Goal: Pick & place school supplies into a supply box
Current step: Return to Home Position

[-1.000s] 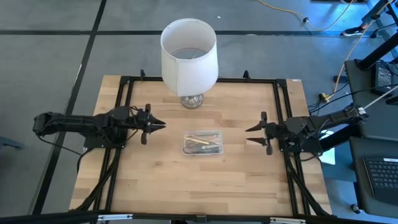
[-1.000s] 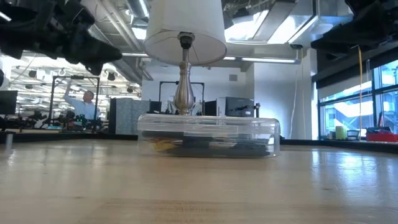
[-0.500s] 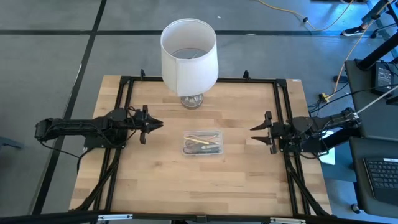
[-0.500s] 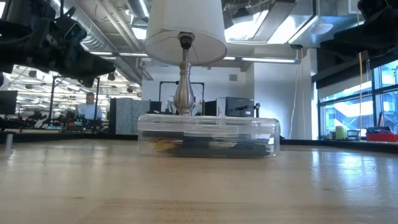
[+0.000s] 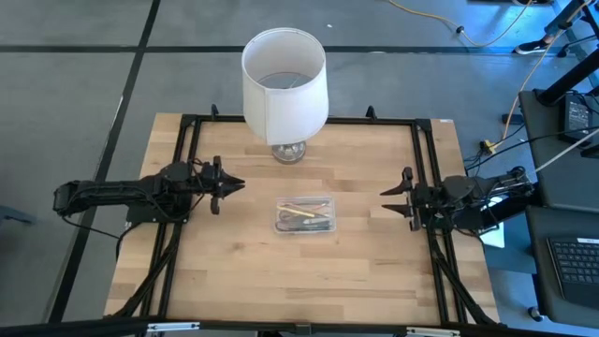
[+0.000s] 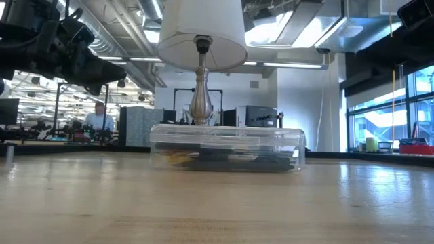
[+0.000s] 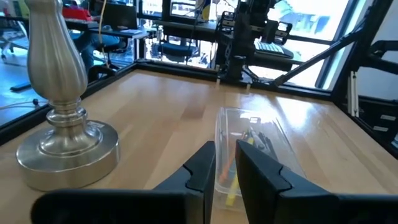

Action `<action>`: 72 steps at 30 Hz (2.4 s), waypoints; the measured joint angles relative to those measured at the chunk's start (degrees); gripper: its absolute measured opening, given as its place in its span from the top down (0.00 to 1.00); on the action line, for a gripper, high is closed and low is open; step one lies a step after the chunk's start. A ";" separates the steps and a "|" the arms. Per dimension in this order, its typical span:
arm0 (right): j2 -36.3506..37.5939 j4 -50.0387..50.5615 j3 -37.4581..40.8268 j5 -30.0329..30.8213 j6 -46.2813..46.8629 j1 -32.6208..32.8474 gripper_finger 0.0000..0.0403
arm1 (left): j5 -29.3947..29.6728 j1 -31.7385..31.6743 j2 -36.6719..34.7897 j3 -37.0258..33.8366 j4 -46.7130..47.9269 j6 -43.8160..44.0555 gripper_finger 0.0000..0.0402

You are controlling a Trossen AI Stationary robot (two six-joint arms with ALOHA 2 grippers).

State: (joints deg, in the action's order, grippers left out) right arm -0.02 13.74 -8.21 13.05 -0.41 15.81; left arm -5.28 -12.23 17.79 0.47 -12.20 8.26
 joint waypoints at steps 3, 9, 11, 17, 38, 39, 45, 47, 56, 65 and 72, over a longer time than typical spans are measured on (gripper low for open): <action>-0.04 1.53 0.02 0.91 0.09 0.00 0.58 | 0.65 -0.02 -0.12 0.00 -0.08 -0.01 0.85; -0.04 2.23 0.01 1.98 0.17 0.00 0.58 | 3.19 0.00 -0.06 0.00 1.19 0.00 0.85; -0.04 2.81 0.02 1.98 0.22 0.00 0.58 | 3.17 0.00 -0.06 0.00 1.42 0.14 0.86; -0.04 4.65 0.00 1.98 1.88 0.00 0.58 | 3.17 0.00 -0.03 0.00 1.74 0.09 0.85; -0.01 4.23 0.00 7.84 3.62 0.00 0.58 | -5.42 0.00 -9.35 0.00 -0.85 3.27 0.86; -0.01 3.41 0.00 7.91 3.26 0.00 0.58 | -6.11 0.00 -10.04 0.00 -0.80 3.49 0.86; 0.00 -2.39 0.72 9.13 -2.05 0.00 0.58 | -7.98 0.00 -13.83 0.00 0.48 3.24 0.85; 0.01 -5.48 2.16 7.22 -4.28 0.00 0.58 | -7.76 0.00 -14.90 0.00 0.38 3.14 0.85; -0.01 -11.83 5.88 5.45 -6.39 0.00 0.58 | -6.22 0.00 -15.99 0.00 2.41 1.29 0.85; -0.01 -12.03 5.76 13.25 -7.66 -0.02 0.58 | -6.29 0.00 -15.99 0.00 4.36 1.46 0.86; -0.21 -16.32 7.15 7.89 -11.47 -0.02 0.58 | -6.32 0.00 -15.99 0.00 4.32 1.48 0.85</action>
State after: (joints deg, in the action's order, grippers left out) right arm -0.23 -2.58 -1.06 20.93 -11.88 15.79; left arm -11.60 -12.23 1.80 0.47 -7.88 9.74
